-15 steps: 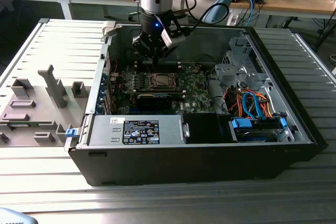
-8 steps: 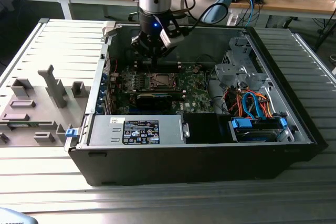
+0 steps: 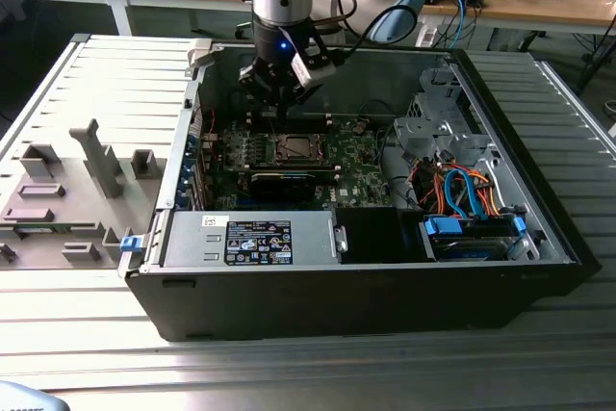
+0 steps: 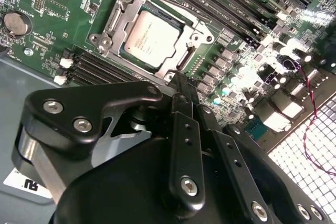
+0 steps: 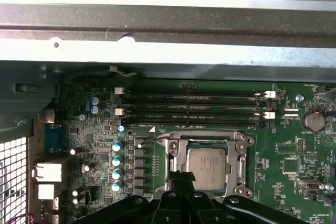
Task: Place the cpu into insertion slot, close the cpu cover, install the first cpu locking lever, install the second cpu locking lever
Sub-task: 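Install the first cpu locking lever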
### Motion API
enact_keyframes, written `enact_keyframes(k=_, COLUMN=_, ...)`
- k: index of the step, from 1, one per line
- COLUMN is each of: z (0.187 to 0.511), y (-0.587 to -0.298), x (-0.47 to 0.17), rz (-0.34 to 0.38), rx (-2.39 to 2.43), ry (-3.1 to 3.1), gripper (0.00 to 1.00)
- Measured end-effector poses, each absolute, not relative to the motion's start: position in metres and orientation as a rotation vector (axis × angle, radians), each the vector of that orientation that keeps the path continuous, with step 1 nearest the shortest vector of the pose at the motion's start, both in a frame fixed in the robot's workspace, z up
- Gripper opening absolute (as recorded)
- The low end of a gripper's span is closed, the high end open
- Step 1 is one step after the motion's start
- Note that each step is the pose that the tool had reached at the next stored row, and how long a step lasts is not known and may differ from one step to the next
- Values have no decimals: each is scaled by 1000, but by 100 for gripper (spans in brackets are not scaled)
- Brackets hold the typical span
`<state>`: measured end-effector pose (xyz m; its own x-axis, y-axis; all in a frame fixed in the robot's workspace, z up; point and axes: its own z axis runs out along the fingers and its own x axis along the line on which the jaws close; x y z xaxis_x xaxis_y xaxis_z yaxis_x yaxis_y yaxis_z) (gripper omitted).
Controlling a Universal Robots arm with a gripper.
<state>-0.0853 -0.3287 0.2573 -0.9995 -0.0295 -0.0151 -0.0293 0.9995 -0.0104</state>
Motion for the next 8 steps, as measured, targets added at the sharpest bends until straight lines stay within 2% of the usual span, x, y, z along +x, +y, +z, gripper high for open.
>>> enact_keyframes(k=8, z=257, y=-328, x=-87, rz=-16, rx=-46, ry=3126, gripper=11)
